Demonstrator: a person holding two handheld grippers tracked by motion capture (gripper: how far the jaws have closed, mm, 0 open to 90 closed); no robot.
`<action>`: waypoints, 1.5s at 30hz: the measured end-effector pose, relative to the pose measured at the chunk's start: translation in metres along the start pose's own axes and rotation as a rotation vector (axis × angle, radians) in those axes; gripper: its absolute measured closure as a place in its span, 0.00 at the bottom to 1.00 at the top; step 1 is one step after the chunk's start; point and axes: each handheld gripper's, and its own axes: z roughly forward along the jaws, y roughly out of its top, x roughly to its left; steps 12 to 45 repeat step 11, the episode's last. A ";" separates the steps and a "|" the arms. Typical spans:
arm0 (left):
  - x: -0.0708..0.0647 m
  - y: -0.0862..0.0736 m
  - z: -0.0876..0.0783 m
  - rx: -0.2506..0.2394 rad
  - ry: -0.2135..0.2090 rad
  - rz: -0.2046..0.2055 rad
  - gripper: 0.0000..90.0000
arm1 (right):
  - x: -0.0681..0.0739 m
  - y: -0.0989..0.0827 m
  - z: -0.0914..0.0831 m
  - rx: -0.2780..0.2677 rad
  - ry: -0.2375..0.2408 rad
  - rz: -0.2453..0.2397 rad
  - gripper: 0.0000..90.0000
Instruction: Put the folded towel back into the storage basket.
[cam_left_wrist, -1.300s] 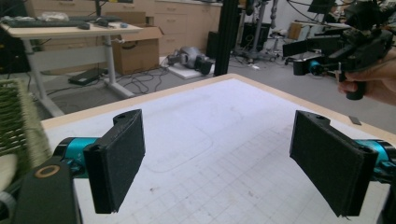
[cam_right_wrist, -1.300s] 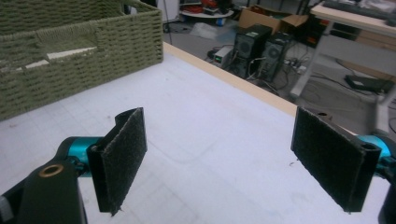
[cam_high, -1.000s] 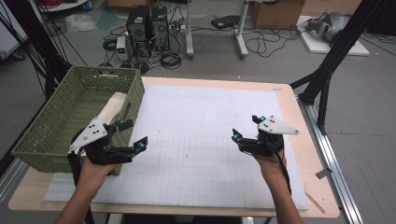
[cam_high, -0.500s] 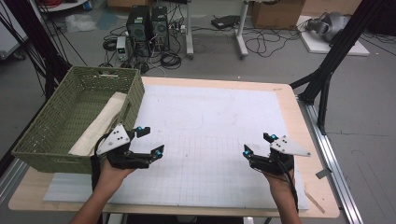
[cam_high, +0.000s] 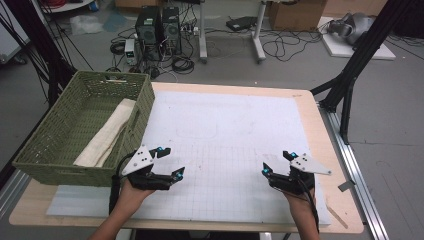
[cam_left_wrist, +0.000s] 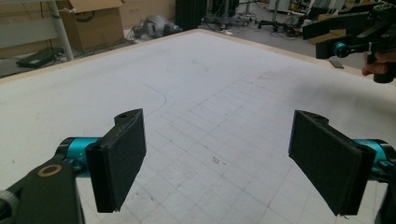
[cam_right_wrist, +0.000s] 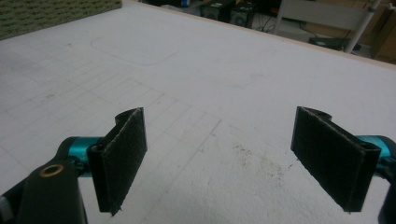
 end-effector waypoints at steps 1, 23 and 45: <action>0.001 -0.002 0.000 0.001 0.001 -0.009 0.21 | 0.000 -0.001 0.000 0.006 0.000 0.004 0.19; 0.004 -0.003 0.002 -0.010 0.008 -0.022 0.22 | -0.005 -0.003 -0.006 -0.009 -0.027 0.016 0.19; 0.004 -0.003 0.002 -0.010 0.008 -0.022 0.22 | -0.005 -0.003 -0.006 -0.009 -0.027 0.016 0.19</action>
